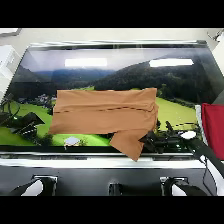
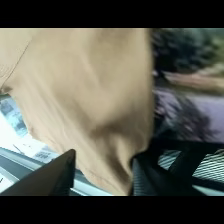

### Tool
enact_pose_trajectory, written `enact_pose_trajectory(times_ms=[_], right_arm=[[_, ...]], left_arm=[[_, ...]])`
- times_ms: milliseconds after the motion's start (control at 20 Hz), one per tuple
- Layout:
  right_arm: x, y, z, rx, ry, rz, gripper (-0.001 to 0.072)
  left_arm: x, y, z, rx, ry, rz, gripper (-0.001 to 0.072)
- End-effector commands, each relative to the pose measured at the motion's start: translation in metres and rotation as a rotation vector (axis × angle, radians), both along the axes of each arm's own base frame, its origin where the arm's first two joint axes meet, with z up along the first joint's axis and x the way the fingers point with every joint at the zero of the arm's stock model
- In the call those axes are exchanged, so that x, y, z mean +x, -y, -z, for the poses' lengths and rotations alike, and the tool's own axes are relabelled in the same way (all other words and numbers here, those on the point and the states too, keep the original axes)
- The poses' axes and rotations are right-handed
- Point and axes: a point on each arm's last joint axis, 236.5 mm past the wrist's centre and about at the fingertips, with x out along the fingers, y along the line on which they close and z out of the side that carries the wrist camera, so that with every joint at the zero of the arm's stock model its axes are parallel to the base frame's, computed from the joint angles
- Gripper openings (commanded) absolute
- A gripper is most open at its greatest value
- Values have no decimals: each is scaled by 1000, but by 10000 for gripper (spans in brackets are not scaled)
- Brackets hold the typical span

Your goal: Fold the clothes and pants, and hang the long-sleeved shirts on hangers.

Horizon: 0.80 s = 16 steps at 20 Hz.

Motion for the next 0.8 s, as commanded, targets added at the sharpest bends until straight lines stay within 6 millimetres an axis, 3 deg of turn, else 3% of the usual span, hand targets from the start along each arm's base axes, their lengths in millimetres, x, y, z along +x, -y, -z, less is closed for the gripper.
enact_pose_trajectory(times_ms=[0, 50, 100, 200, 250, 400, 550, 750], right_arm=[[10, 1, 12, -47, 19, 31, 347], [12, 3, 13, -54, 25, 37, 336], [13, 3, 13, -56, 28, 41, 275], [12, 0, 10, -41, 33, 27, 59], [11, -1, 9, -32, 29, 24, 36], [6, -8, 3, 5, 23, 2, 35], [-1, -14, -5, 33, 25, -37, 35], [0, -16, -15, 36, 70, -62, 34]], left_arm=[[0, 0, 0, 0, -1, 0, 558], [0, 0, 0, -1, -1, -1, 559], [0, 0, 0, -1, -2, 0, 559], [0, 0, 1, 0, -2, 0, 559], [-1, -2, 1, 0, -2, 0, 559], [-17, -12, 19, -27, -23, 4, 559], [-28, -5, 39, -195, 29, -47, 558], [-38, -8, 69, -223, 48, -104, 558]])
